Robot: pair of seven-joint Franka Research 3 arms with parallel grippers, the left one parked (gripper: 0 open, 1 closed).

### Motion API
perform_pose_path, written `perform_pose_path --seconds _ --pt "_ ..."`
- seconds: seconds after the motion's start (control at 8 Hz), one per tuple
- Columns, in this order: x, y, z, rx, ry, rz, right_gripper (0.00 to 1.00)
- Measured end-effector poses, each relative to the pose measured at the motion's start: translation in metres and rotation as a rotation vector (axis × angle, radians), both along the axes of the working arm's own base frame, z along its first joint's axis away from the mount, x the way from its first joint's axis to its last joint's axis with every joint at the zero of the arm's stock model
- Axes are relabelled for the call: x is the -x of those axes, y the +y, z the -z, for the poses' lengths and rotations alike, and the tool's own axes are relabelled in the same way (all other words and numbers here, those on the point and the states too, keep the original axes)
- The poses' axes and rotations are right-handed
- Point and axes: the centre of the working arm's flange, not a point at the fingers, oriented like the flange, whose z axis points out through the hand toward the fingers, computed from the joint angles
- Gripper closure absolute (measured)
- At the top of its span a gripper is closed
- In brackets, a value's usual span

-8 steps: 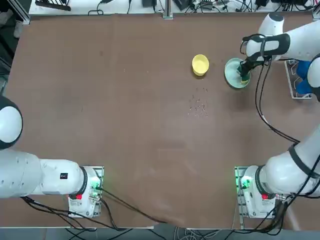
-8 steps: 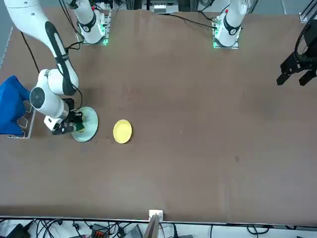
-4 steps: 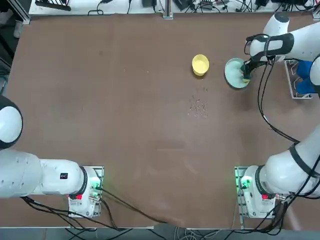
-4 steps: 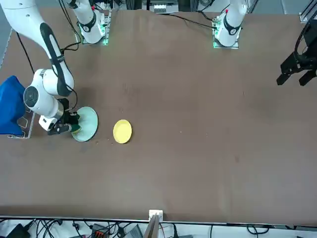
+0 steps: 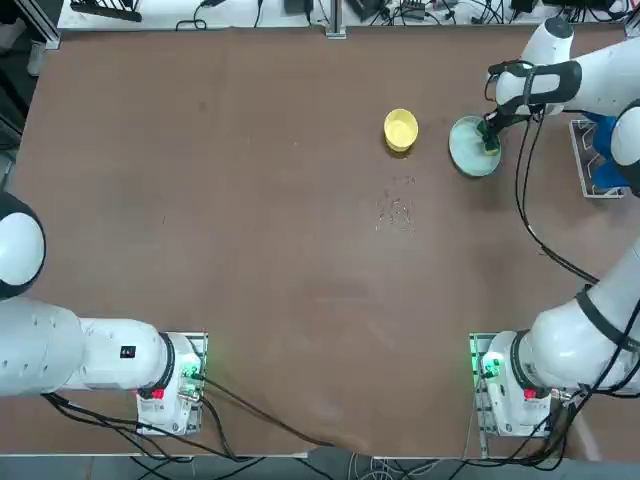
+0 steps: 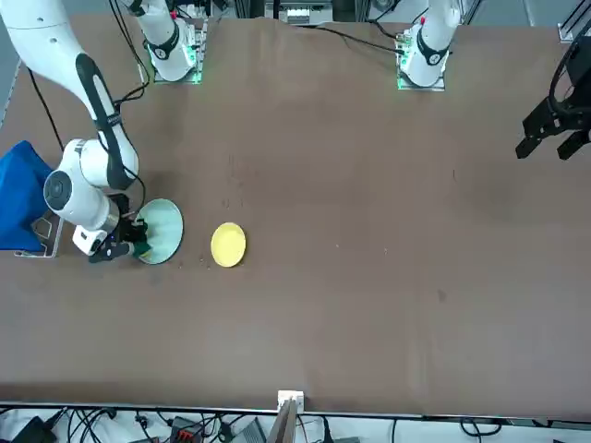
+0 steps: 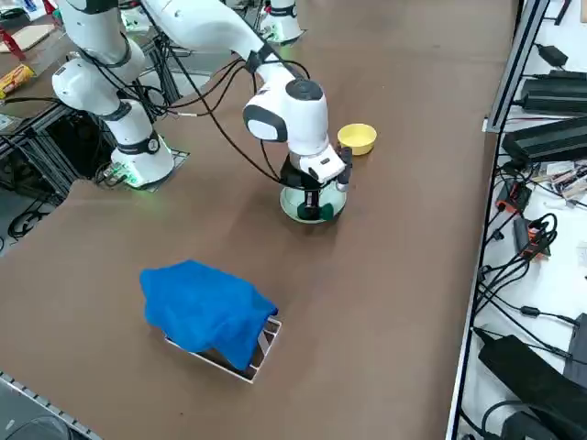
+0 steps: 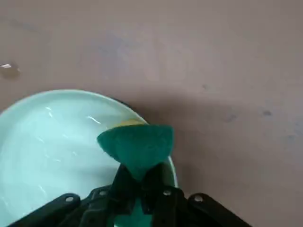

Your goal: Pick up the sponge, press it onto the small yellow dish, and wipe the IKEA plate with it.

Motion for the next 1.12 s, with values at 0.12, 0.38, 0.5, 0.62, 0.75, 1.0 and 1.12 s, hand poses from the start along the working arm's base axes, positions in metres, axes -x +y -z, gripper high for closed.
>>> perform_pose_path --seconds 0.12,0.38,0.5,0.62,0.75,1.0,1.12 --pt "-0.005 0.012 -0.001 -0.02 -0.008 0.005 0.91" --pt "-0.009 0.051 -0.001 -0.06 -0.01 0.026 0.91" --pt "-0.008 0.069 -0.001 -0.063 -0.006 0.044 0.91" --pt "-0.007 0.081 0.0 -0.063 -0.003 0.061 0.91" --pt "-0.005 0.087 0.001 -0.062 0.003 0.077 0.91" --pt "0.003 0.09 0.002 -0.067 0.003 0.094 0.91" --pt "0.012 0.091 0.002 -0.068 0.005 0.097 0.91"
